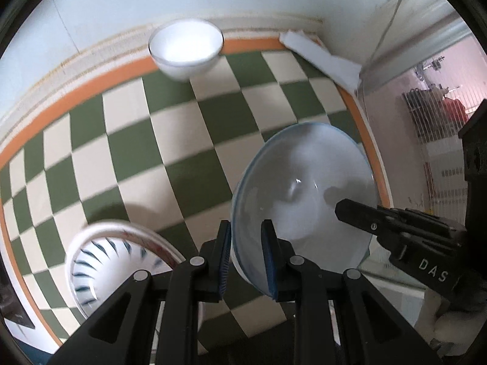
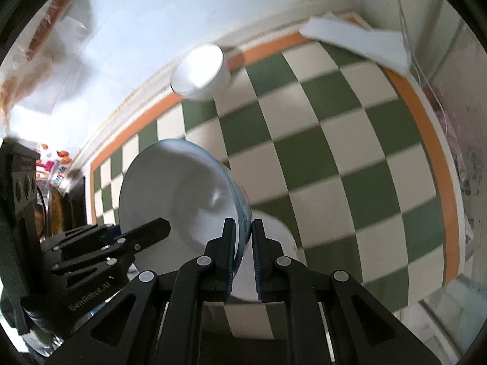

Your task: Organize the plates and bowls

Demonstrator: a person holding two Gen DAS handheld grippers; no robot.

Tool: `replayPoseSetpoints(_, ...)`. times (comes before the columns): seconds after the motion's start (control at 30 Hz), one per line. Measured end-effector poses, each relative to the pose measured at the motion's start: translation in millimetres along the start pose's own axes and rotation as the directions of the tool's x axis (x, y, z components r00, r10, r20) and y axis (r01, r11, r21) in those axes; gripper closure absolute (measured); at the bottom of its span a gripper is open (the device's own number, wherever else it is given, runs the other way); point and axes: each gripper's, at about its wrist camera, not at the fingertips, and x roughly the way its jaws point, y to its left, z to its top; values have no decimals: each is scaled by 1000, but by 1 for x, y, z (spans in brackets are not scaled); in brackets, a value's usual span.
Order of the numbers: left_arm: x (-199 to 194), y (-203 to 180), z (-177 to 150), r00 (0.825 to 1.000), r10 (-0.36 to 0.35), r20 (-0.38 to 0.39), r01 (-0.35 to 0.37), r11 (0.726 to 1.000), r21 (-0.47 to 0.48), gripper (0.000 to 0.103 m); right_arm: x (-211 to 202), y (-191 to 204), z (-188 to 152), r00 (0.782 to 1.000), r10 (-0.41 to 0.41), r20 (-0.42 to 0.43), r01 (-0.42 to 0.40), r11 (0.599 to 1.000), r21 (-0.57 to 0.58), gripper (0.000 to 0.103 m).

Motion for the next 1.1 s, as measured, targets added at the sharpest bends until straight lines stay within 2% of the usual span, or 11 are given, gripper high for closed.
replayPoseSetpoints(0.4, 49, -15, -24, 992, 44, -114, -38, 998, 58, 85, 40, -34, -31, 996, -23, -88, 27, 998, 53, 91)
replayPoseSetpoints(0.73, 70, -23, -29, 981, 132, -141, -116, 986, 120, 85, 59, -42, -34, 991, -31, -128, 40, 997, 70, 90)
replayPoseSetpoints(1.0, 76, -24, -28, 973, 181, -145, -160, 977, 144, 85, 63, -41, -32, 990, -36, -140, 46, 997, 69, 88)
replayPoseSetpoints(1.1, 78, -23, -29, 973, 174, -152, -153, 979, 137, 85, 61, -39, -33, 989, -40, -142, 49, 997, 62, 88)
